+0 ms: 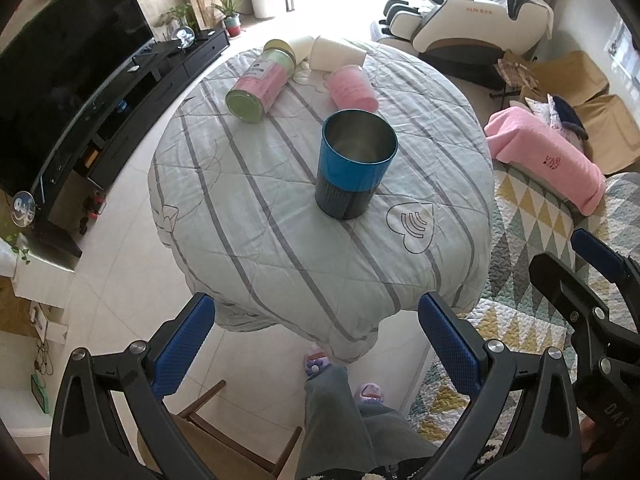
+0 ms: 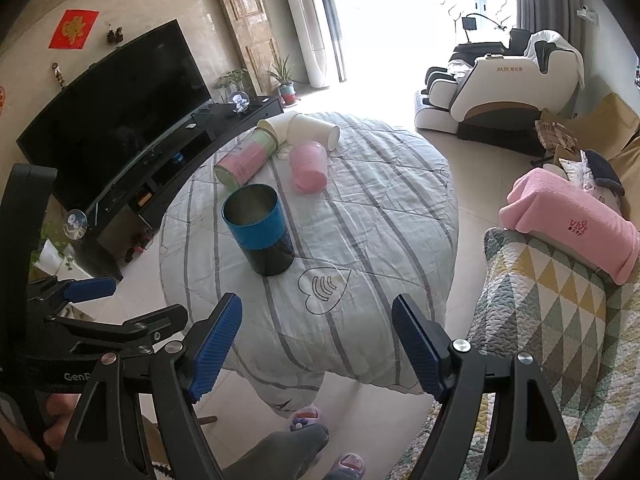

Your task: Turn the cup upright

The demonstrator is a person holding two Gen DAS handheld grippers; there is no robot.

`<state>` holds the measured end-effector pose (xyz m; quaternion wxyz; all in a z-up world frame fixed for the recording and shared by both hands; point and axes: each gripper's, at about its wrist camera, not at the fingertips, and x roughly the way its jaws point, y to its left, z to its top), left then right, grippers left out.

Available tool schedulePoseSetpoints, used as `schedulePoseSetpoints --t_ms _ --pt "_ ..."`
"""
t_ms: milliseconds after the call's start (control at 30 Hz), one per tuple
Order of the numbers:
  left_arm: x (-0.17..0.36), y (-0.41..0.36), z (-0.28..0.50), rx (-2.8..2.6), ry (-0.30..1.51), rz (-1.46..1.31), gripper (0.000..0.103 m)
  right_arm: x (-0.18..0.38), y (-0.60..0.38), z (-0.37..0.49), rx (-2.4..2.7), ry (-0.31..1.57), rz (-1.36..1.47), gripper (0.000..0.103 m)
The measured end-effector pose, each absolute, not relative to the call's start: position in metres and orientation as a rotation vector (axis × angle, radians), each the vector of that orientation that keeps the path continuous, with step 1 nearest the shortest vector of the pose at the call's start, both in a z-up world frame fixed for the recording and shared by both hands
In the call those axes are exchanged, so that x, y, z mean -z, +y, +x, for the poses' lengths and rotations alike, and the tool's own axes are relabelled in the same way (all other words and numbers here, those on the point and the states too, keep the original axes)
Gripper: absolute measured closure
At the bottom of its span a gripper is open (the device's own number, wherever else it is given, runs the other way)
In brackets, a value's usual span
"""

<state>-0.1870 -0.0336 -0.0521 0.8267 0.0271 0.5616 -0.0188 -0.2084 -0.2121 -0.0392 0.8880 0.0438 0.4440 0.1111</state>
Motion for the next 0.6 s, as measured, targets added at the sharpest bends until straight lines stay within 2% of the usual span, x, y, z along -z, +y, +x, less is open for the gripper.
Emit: schedulePoseSetpoints --t_ms 600 --pt "0.0575 -0.0267 -0.1826 0.023 1.213 0.056 0.000 0.0402 -0.2053 -0.2009 -0.234 0.925 0.063 0.024"
